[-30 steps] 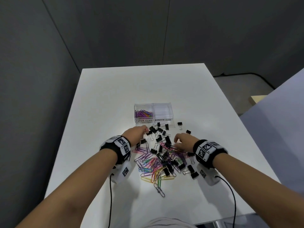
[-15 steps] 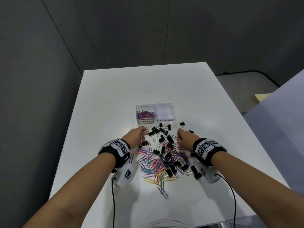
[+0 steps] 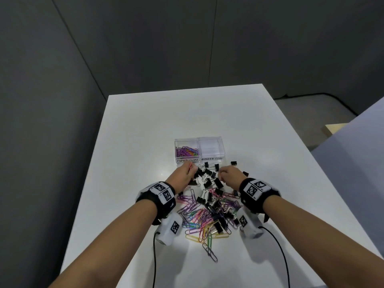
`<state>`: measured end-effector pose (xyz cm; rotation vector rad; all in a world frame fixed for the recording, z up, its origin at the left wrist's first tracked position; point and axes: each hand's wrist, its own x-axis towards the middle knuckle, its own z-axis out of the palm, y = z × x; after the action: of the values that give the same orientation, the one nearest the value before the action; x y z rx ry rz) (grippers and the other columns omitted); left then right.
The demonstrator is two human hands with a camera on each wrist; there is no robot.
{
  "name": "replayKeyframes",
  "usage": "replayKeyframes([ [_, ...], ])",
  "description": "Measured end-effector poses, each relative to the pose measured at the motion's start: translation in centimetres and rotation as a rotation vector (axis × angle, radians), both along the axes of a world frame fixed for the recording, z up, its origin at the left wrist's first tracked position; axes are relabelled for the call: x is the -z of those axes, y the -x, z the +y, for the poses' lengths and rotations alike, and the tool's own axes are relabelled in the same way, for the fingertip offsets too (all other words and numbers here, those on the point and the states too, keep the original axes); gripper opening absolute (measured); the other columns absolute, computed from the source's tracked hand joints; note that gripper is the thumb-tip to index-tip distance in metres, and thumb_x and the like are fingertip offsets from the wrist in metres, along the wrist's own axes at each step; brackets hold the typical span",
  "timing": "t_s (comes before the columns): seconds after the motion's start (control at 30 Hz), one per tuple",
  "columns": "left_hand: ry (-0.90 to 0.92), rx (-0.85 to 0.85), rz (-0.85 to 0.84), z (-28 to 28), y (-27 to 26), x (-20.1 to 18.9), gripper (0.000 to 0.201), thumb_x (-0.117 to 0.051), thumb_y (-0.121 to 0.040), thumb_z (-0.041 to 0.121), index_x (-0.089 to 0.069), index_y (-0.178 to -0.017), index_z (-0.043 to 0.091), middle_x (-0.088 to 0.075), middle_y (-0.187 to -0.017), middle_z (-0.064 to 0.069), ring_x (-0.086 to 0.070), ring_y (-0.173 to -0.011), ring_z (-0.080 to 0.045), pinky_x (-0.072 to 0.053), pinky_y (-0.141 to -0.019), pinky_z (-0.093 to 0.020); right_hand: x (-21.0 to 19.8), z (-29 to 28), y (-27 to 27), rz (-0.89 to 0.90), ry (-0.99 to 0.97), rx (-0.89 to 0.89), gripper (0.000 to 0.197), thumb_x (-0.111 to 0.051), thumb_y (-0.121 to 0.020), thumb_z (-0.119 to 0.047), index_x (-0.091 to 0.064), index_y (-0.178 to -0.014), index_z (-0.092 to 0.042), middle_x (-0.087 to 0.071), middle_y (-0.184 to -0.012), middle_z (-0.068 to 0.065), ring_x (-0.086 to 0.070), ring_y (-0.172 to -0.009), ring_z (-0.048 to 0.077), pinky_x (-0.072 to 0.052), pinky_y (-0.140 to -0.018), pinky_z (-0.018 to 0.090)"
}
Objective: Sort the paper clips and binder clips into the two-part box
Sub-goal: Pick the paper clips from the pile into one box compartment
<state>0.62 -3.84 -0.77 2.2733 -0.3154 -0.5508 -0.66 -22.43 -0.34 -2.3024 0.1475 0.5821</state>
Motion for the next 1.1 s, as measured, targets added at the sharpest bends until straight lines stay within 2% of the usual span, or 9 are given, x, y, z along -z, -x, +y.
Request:
replayKeyframes([
  [0.13,0.076,-0.018,0.008,-0.2,-0.6,0.1,0.020,-0.033,-0.102,0.029,-0.041,-0.089,0.016,-0.062,-0.082,0.001,-0.050,-0.058,-0.011,-0.041,-0.053,-0.021,0.5,-0.2,-0.2,-0.019,0.036,-0.020,0.029,-0.042,-0.095,-0.019,-0.055,-0.072,-0.007,-0.050,-0.073,0.003,-0.044,-0.065,0.016,-0.031,-0.057,0.024],
  [0.2,0.130,-0.045,0.022,-0.1,-0.9,0.1,0.020,-0.034,-0.101,0.029,-0.043,-0.085,0.021,-0.066,-0.086,0.004,-0.058,-0.068,-0.016,-0.047,-0.056,-0.025,0.7,-0.2,-0.3,0.004,0.014,-0.063,0.034,-0.049,-0.094,-0.036,-0.060,-0.087,-0.004,-0.051,-0.075,0.001,-0.046,-0.068,0.015,-0.033,-0.060,0.024],
  [0.27,0.145,-0.053,0.030,-0.1,-1.1,0.1,0.021,-0.034,-0.101,0.029,-0.042,-0.081,0.024,-0.068,-0.091,0.004,-0.061,-0.075,-0.020,-0.050,-0.059,-0.030,0.6,0.4,-0.5,0.030,-0.034,-0.104,0.032,-0.055,-0.090,-0.041,-0.059,-0.085,-0.009,-0.049,-0.070,-0.004,-0.046,-0.064,0.009,-0.035,-0.061,0.022],
  [0.4,0.076,0.008,0.019,-0.1,-1.3,0.2,0.018,-0.033,-0.101,0.026,-0.044,-0.092,0.015,-0.065,-0.089,-0.003,-0.057,-0.076,-0.019,-0.045,-0.062,-0.027,0.4,2.1,-0.7,-0.017,0.030,-0.227,0.019,-0.059,-0.089,-0.030,-0.061,-0.089,-0.011,-0.050,-0.072,-0.009,-0.045,-0.063,0.001,-0.035,-0.058,0.015],
  [0.57,0.023,0.021,-0.021,0.3,-1.4,0.1,0.020,-0.034,-0.101,0.023,-0.051,-0.098,0.012,-0.070,-0.094,-0.009,-0.058,-0.081,-0.017,-0.042,-0.065,-0.022,-0.4,1.9,-0.2,-0.032,0.108,-0.323,0.023,-0.051,-0.094,-0.025,-0.063,-0.099,-0.005,-0.055,-0.088,0.003,-0.049,-0.080,0.015,-0.034,-0.058,0.018],
  [0.7,0.025,0.012,-0.003,0.4,-1.2,-0.3,0.027,-0.033,-0.102,0.024,-0.052,-0.105,0.005,-0.072,-0.101,-0.013,-0.064,-0.091,-0.024,-0.049,-0.081,-0.033,-0.4,1.4,0.3,0.013,0.153,-0.345,0.033,-0.045,-0.097,-0.028,-0.061,-0.108,-0.002,-0.054,-0.093,0.004,-0.048,-0.085,0.016,-0.036,-0.068,0.026],
  [0.87,-0.001,-0.004,-0.058,0.6,-0.4,-0.3,0.020,-0.032,-0.102,0.021,-0.048,-0.096,0.011,-0.069,-0.086,-0.010,-0.062,-0.078,-0.024,-0.050,-0.077,-0.035,-1.1,1.3,1.5,0.017,0.222,-0.412,0.027,-0.057,-0.089,-0.033,-0.063,-0.101,-0.009,-0.055,-0.091,-0.001,-0.050,-0.081,0.014,-0.040,-0.071,0.026],
  [1.0,-0.126,0.076,-0.107,0.5,1.2,-1.0,0.025,-0.029,-0.103,0.022,-0.050,-0.101,0.008,-0.050,-0.074,0.002,-0.046,-0.063,-0.016,-0.035,-0.058,-0.026,-2.7,0.9,4.8,0.026,0.299,-0.692,0.017,-0.058,-0.089,-0.026,-0.064,-0.097,-0.013,-0.055,-0.076,-0.009,-0.047,-0.067,0.006,-0.038,-0.065,0.021],
  [1.1,-0.236,0.130,-0.112,1.2,2.1,-1.0,0.033,-0.027,-0.103,0.028,-0.050,-0.102,0.004,-0.055,-0.084,-0.005,-0.054,-0.078,-0.027,-0.035,-0.067,-0.029,-2.6,-0.5,8.6,0.052,0.387,-0.968,0.017,-0.056,-0.090,-0.022,-0.063,-0.104,-0.016,-0.066,-0.103,0.001,-0.055,-0.085,0.013,-0.038,-0.075,0.022],
])
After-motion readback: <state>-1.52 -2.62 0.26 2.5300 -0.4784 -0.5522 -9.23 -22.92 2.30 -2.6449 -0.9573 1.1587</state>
